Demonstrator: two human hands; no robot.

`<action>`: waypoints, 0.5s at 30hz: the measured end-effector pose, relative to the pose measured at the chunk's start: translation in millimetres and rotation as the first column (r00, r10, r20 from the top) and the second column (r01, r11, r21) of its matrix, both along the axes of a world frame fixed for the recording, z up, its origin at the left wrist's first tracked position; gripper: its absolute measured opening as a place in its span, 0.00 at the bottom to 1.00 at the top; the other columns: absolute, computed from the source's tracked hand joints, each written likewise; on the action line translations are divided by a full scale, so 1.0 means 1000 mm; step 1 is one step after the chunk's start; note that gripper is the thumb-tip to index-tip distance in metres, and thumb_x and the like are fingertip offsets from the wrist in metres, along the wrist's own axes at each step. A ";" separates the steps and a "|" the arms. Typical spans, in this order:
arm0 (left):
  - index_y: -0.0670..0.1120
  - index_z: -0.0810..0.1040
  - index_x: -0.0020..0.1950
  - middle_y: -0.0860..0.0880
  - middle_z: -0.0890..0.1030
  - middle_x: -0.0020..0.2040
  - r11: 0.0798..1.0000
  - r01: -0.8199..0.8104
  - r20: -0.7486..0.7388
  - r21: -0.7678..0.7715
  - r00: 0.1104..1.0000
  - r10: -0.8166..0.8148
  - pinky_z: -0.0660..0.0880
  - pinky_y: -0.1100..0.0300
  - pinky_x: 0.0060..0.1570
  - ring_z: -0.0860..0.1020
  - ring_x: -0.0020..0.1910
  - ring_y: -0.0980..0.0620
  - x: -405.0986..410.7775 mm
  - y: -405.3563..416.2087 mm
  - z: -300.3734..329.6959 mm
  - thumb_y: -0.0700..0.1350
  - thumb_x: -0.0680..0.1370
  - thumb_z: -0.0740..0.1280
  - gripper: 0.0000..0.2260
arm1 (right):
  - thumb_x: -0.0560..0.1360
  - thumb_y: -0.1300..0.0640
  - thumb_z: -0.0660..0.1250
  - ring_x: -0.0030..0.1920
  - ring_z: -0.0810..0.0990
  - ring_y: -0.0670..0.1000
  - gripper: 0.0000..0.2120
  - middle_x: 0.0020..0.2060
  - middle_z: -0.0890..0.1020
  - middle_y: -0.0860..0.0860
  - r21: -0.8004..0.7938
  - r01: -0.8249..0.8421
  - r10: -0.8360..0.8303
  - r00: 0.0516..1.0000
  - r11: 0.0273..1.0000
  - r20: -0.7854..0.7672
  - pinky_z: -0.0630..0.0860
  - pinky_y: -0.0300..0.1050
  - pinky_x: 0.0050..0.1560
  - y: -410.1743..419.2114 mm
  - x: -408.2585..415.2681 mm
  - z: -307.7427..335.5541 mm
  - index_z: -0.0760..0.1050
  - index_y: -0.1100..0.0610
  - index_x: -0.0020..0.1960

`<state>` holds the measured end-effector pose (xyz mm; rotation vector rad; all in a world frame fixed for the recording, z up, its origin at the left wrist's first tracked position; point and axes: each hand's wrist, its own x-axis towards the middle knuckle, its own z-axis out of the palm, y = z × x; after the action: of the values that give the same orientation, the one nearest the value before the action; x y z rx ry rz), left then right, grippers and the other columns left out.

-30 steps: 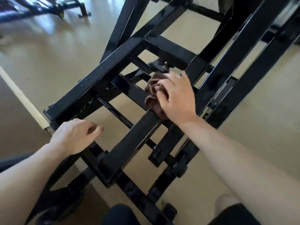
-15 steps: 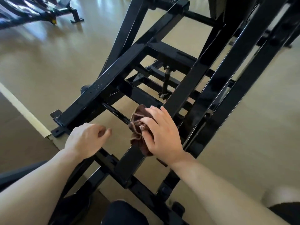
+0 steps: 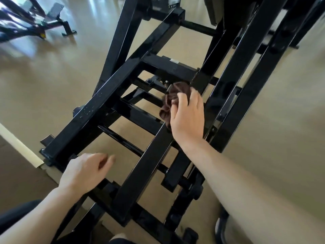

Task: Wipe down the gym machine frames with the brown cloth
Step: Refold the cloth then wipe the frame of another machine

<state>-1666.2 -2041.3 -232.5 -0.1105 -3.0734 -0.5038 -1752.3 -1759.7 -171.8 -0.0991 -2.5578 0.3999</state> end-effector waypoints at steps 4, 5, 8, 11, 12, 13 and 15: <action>0.61 0.69 0.46 0.57 0.75 0.41 0.915 0.014 0.038 0.404 0.999 -0.032 0.68 0.59 0.39 0.74 0.40 0.62 -0.008 0.080 0.027 0.73 0.78 0.45 0.21 | 0.85 0.51 0.56 0.77 0.65 0.65 0.17 0.73 0.70 0.65 0.189 -0.137 0.128 0.990 0.972 0.060 0.63 0.61 0.78 0.022 -0.019 0.009 0.74 0.59 0.66; 0.61 0.67 0.49 0.59 0.75 0.43 0.900 0.045 0.028 0.433 0.998 -0.063 0.68 0.60 0.40 0.73 0.43 0.63 -0.013 0.102 0.030 0.75 0.77 0.44 0.22 | 0.85 0.51 0.55 0.78 0.63 0.66 0.17 0.73 0.69 0.65 0.210 -0.125 0.112 0.991 0.970 0.070 0.61 0.62 0.79 0.028 -0.032 0.015 0.73 0.59 0.67; 0.61 0.64 0.60 0.62 0.71 0.50 0.920 0.110 -0.015 0.375 0.994 -0.112 0.70 0.64 0.40 0.73 0.47 0.61 -0.023 0.143 0.031 0.75 0.77 0.43 0.24 | 0.86 0.51 0.56 0.80 0.57 0.65 0.17 0.76 0.65 0.65 0.214 -0.006 -0.013 0.996 0.977 0.086 0.60 0.64 0.78 0.040 -0.074 0.037 0.69 0.57 0.71; 0.57 0.68 0.60 0.59 0.72 0.49 0.928 0.075 -0.049 0.365 0.997 -0.062 0.74 0.62 0.39 0.74 0.45 0.59 -0.027 0.149 0.026 0.71 0.78 0.47 0.23 | 0.86 0.52 0.55 0.79 0.59 0.63 0.17 0.75 0.66 0.62 0.119 0.088 -0.092 0.995 0.989 0.024 0.61 0.65 0.77 0.035 -0.097 0.037 0.69 0.57 0.71; 0.57 0.69 0.57 0.59 0.73 0.48 0.919 0.059 -0.053 0.391 0.998 -0.041 0.75 0.61 0.38 0.74 0.44 0.59 -0.027 0.148 0.025 0.70 0.79 0.48 0.21 | 0.86 0.52 0.55 0.78 0.62 0.62 0.17 0.74 0.68 0.61 0.076 0.107 -0.107 0.994 0.991 -0.015 0.63 0.64 0.76 0.035 -0.104 0.037 0.69 0.57 0.71; 0.56 0.69 0.55 0.58 0.73 0.47 0.916 0.048 -0.055 0.398 0.998 -0.028 0.75 0.61 0.38 0.74 0.42 0.59 -0.026 0.148 0.025 0.69 0.79 0.49 0.20 | 0.86 0.53 0.55 0.76 0.65 0.61 0.16 0.72 0.70 0.61 0.033 0.123 -0.121 0.991 0.992 -0.051 0.66 0.63 0.75 0.036 -0.110 0.038 0.70 0.58 0.70; 0.56 0.70 0.52 0.58 0.72 0.45 0.924 0.041 -0.055 0.380 0.998 -0.022 0.75 0.60 0.37 0.74 0.41 0.59 -0.024 0.148 0.027 0.67 0.79 0.49 0.19 | 0.85 0.55 0.56 0.73 0.69 0.60 0.15 0.69 0.73 0.60 -0.079 0.193 -0.200 0.976 0.978 -0.091 0.69 0.58 0.72 0.046 -0.129 0.045 0.71 0.60 0.68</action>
<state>-1690.4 -1893.7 -205.4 -0.1598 -2.8614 -1.0700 -1881.7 -1714.0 -126.7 -0.3472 -2.4098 0.4063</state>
